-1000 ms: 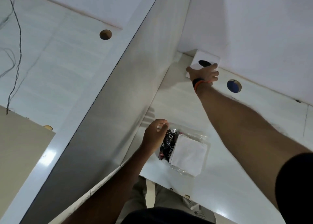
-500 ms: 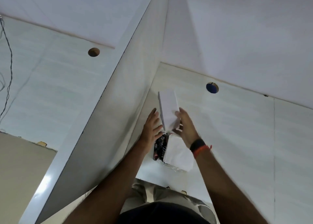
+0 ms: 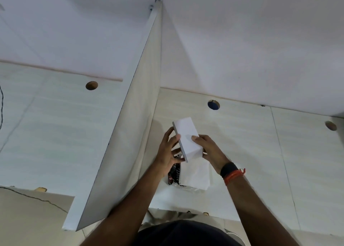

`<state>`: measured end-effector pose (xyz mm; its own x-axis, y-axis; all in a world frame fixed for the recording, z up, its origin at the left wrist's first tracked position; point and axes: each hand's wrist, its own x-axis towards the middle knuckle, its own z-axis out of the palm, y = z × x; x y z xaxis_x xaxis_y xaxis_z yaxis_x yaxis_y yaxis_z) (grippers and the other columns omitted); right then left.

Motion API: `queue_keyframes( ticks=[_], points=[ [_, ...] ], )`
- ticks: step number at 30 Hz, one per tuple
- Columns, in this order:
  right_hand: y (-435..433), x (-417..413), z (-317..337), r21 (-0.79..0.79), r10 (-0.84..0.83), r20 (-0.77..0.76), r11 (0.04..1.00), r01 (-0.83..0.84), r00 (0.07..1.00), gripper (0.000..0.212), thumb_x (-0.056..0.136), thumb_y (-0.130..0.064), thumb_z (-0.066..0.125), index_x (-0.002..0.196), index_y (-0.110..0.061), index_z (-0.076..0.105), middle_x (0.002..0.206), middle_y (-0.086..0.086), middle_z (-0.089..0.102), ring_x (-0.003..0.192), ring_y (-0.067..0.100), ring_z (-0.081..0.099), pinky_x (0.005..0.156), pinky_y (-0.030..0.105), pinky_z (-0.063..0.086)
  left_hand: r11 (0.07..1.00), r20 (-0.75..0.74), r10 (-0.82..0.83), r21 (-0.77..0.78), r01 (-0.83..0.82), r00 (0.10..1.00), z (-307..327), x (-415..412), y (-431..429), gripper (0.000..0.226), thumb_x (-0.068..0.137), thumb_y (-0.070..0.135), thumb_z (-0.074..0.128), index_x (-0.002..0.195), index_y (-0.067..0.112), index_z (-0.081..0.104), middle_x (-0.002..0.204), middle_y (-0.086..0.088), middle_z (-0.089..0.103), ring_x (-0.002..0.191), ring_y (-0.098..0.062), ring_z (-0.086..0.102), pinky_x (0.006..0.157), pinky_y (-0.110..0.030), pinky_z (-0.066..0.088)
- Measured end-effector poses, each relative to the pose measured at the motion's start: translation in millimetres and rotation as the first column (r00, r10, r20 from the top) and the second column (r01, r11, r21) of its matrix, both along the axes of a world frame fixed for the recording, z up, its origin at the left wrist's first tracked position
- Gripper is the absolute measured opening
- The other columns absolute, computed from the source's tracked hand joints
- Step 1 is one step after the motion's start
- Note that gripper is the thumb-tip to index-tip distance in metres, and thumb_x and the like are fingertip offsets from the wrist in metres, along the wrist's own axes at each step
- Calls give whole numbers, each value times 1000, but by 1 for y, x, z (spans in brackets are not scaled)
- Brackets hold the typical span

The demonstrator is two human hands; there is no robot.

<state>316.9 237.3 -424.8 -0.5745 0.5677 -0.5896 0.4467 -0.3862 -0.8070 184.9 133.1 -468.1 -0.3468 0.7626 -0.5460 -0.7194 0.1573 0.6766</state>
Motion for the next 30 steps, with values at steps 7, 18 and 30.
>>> queue_keyframes(
  ticks=[7, 18, 30],
  points=[
    [13, 10, 3, -14, -22, -47, 1000, 21, 999, 66, 67, -53, 72, 124, -20, 63, 120, 6, 69, 107, 27, 65, 82, 34, 55, 997, -8, -60, 50, 61, 998, 6, -5, 9, 56, 75, 34, 76, 126, 46, 53, 130, -14, 59, 116, -41, 60, 83, -73, 50],
    [48, -6, -8, 20, -1, -110, 1000, 3, 994, 55, 77, -46, 65, 127, -24, 58, 118, 4, 70, 110, 28, 65, 89, 44, 58, 998, -64, -14, 59, 18, 998, 14, -8, 38, 62, 78, 34, 78, 130, 48, 49, 142, -4, 48, 128, -37, 49, 84, -69, 51],
    [58, -2, -13, -41, 26, -99, 999, -30, 995, 57, 75, -44, 67, 128, -24, 56, 116, 4, 69, 103, 28, 68, 79, 38, 60, 991, -89, -104, 73, 111, 991, 8, -26, 46, 54, 82, 13, 67, 123, 44, 51, 142, -7, 42, 126, -37, 50, 81, -74, 49]
  ],
)
